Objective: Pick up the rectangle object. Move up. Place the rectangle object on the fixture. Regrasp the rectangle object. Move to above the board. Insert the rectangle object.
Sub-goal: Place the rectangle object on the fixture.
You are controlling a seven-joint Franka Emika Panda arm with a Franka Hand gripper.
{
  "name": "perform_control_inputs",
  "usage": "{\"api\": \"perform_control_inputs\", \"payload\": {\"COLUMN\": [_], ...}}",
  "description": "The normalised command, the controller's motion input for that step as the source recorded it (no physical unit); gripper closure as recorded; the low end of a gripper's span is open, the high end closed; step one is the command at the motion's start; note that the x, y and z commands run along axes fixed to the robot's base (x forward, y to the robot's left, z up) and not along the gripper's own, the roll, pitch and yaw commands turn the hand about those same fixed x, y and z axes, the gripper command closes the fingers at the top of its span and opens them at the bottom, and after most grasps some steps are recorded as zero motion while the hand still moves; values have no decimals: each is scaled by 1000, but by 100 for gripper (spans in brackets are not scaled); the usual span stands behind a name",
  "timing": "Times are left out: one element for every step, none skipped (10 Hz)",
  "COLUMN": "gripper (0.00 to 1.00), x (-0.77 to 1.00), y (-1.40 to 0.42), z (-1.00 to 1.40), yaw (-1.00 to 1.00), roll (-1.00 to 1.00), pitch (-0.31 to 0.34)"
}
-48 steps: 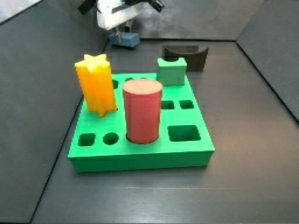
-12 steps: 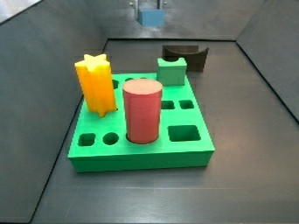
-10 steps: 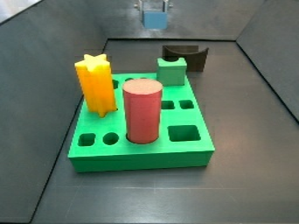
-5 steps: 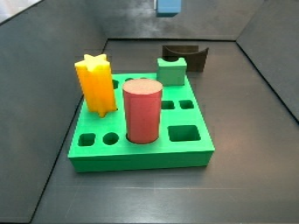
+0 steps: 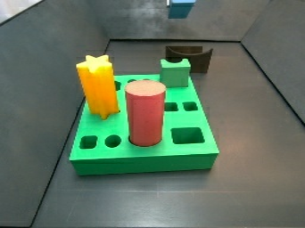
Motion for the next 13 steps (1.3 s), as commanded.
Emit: {"api": "perform_control_inputs", "payload": {"gripper": [100, 100, 100, 100, 100, 100, 100, 100, 100, 100, 100, 100, 100], "x": [554, 457, 383, 277, 219, 143, 134, 150, 165, 177, 182, 187, 199], "y": [53, 53, 51, 32, 32, 136, 144, 141, 139, 142, 145, 144, 139], "z": [-13, -14, -15, -8, -9, -1000, -1000, -1000, -1000, -1000, -1000, -1000, -1000], "yaw": [-92, -83, -80, -73, -72, 11, -21, -78, -121, -164, -196, -216, -225], "roll": [-781, -551, -380, -228, -197, -1000, -1000, -962, -804, -641, -476, -322, -183], "pitch": [40, 43, 47, 51, 47, 231, 229, 258, 253, 220, 186, 145, 70]}}
